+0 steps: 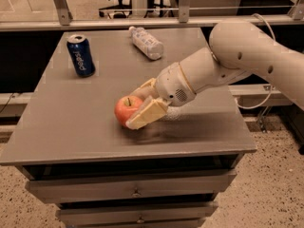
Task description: Pick apple
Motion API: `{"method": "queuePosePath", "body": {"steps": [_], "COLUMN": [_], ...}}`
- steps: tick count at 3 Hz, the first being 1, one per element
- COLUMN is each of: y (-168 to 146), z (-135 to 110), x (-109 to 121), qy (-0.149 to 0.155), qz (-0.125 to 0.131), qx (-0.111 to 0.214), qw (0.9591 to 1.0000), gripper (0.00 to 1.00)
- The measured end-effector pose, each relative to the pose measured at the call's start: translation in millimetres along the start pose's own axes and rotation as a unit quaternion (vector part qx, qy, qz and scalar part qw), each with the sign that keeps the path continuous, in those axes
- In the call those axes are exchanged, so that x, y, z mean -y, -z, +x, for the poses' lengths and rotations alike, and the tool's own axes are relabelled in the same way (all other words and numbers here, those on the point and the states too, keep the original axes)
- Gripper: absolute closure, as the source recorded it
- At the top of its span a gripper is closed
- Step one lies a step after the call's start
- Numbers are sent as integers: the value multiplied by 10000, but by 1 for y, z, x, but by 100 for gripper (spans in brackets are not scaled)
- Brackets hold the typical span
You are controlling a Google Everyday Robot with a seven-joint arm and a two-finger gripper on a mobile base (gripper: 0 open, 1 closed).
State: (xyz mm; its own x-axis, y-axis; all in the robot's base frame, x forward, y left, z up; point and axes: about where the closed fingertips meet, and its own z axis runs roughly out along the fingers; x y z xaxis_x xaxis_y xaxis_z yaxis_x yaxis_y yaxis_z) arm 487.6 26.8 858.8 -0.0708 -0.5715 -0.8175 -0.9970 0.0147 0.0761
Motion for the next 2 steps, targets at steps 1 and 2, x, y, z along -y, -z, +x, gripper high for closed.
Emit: {"method": "queuePosePath", "body": {"steps": [1, 2], "y": [45, 82], "z": [-15, -28], "x": [11, 19], "qy": [51, 87], "qz": [258, 449], "qx": [86, 140], "qw": [9996, 9989], "gripper": [98, 100]}}
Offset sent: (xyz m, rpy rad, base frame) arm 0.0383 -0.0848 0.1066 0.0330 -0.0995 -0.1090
